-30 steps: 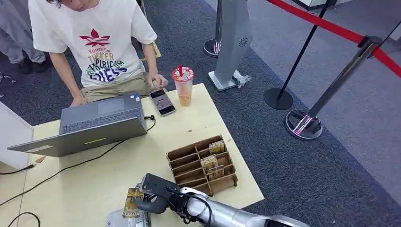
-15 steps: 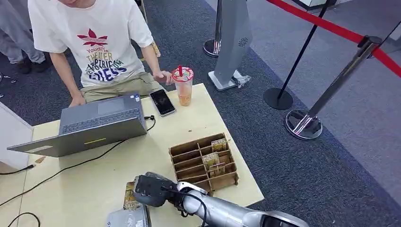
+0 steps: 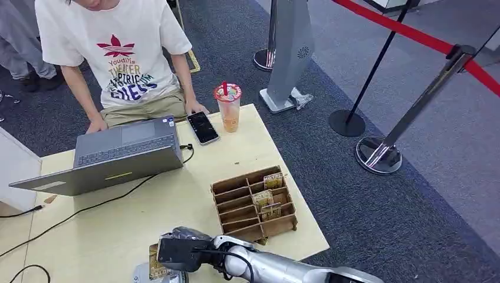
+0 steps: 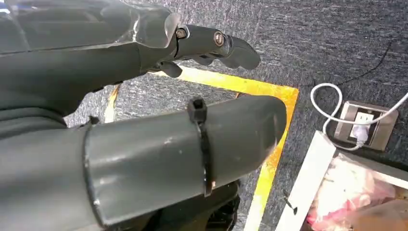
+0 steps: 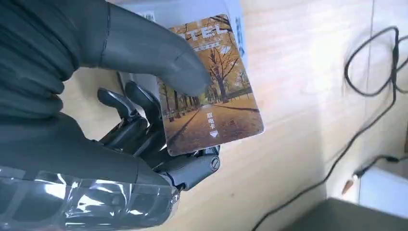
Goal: Pass the card to the sensor for recognition and then transmit it.
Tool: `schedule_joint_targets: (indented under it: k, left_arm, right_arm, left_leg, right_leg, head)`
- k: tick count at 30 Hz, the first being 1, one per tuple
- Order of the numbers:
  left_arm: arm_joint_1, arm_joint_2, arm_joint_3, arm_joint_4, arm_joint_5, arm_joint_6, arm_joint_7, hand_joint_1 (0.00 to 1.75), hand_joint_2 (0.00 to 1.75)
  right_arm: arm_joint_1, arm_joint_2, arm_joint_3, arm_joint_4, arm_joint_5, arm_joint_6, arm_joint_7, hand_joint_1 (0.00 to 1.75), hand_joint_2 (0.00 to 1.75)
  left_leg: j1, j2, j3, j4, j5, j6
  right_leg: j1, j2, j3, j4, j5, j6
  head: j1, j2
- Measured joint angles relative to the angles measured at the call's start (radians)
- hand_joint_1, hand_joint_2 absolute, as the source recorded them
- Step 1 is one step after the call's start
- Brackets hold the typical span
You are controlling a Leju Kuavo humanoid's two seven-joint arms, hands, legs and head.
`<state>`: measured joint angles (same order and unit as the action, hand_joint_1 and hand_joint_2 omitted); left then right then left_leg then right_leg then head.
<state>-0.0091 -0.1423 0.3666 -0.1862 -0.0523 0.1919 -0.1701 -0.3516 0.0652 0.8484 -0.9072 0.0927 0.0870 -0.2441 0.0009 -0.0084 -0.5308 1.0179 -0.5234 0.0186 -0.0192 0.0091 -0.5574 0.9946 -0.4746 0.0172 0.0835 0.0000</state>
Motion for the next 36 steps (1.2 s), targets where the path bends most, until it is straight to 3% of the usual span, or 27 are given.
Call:
schedule_joint_targets:
  k: [10,36]
  left_arm:
    - [0.001,-0.003,0.0,0.0,-0.002,-0.007,-0.003,0.0,0.0]
    - [0.001,-0.003,-0.004,0.0,-0.005,-0.014,-0.003,0.0,0.0]
  right_arm:
    - [0.019,-0.001,0.044,-0.001,0.013,0.01,0.021,1.75,1.75]
    - [-0.035,0.014,0.057,0.04,-0.069,-0.025,0.01,1.75,1.75]
  left_leg:
    - [0.0,0.0,0.0,0.0,0.0,0.0]
    - [0.0,0.0,0.001,0.0,0.0,0.0]
  right_leg:
    - [0.0,0.0,0.0,0.0,0.0,0.0]
    - [0.0,0.0,0.0,0.0,0.0,0.0]
  head:
    - [0.0,0.0]
    - [0.0,0.0]
